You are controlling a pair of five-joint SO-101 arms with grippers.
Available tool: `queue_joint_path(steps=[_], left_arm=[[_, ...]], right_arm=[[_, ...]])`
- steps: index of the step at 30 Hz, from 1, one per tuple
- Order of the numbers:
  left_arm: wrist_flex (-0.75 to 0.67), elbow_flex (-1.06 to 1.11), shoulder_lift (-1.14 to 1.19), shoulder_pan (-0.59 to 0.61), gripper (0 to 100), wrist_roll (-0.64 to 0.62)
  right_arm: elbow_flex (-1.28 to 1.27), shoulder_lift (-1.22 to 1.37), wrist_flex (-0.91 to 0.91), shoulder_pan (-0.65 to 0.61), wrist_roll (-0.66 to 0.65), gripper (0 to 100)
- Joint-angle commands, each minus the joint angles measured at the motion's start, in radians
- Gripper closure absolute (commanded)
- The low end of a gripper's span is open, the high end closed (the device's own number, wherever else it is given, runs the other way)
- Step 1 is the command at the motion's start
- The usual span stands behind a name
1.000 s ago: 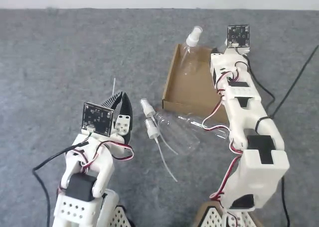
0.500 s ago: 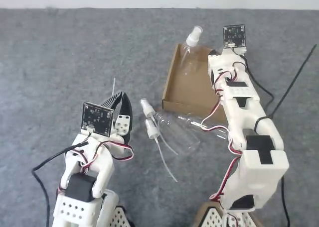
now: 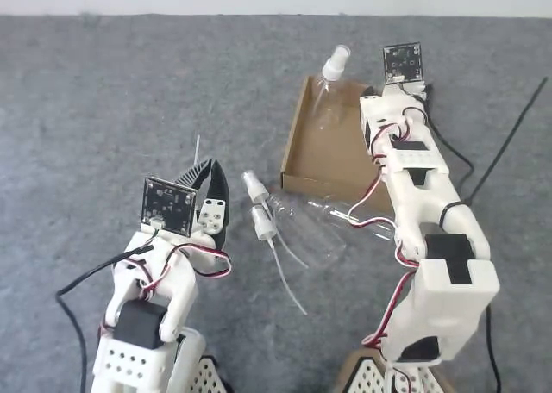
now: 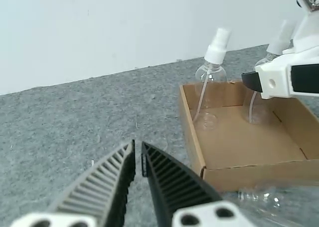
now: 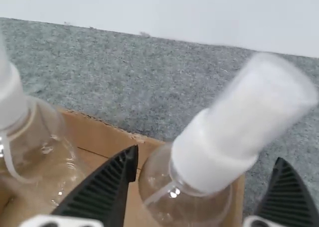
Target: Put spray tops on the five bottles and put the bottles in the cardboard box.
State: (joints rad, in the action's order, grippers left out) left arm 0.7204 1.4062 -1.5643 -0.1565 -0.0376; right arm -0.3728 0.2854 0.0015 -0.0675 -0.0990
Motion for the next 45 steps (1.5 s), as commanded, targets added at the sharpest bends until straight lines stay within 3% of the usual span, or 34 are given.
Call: queue_joint_path(steps=[1,20,30,34,37,41,45], left_arm=[[-0.031,-0.005,-0.008,0.000,99,-0.009],[-0.087,0.033,-0.008,0.000,99,-0.009],[-0.084,0.033,-0.008,0.000,99,-0.009],[-0.084,0.033,-0.008,0.000,99,-0.009],[-0.084,0.035,-0.008,0.000,99,-0.011],[-0.084,0.035,-0.008,0.000,99,-0.011],[-0.084,0.035,-0.008,0.000,99,-0.011]], right_arm=[[0.091,-0.028,0.027,-0.007,-0.015,65.5],[0.295,-0.418,0.596,-0.007,-0.015,65.5],[0.259,-0.734,1.073,-0.008,-0.026,65.6],[0.137,-0.858,1.270,-0.050,-0.209,65.2],[-0.040,-0.932,1.328,-0.154,-0.361,65.2],[-0.244,-0.977,1.383,-0.295,-0.463,65.2],[-0.365,-0.949,1.339,-0.349,-0.506,65.2]])
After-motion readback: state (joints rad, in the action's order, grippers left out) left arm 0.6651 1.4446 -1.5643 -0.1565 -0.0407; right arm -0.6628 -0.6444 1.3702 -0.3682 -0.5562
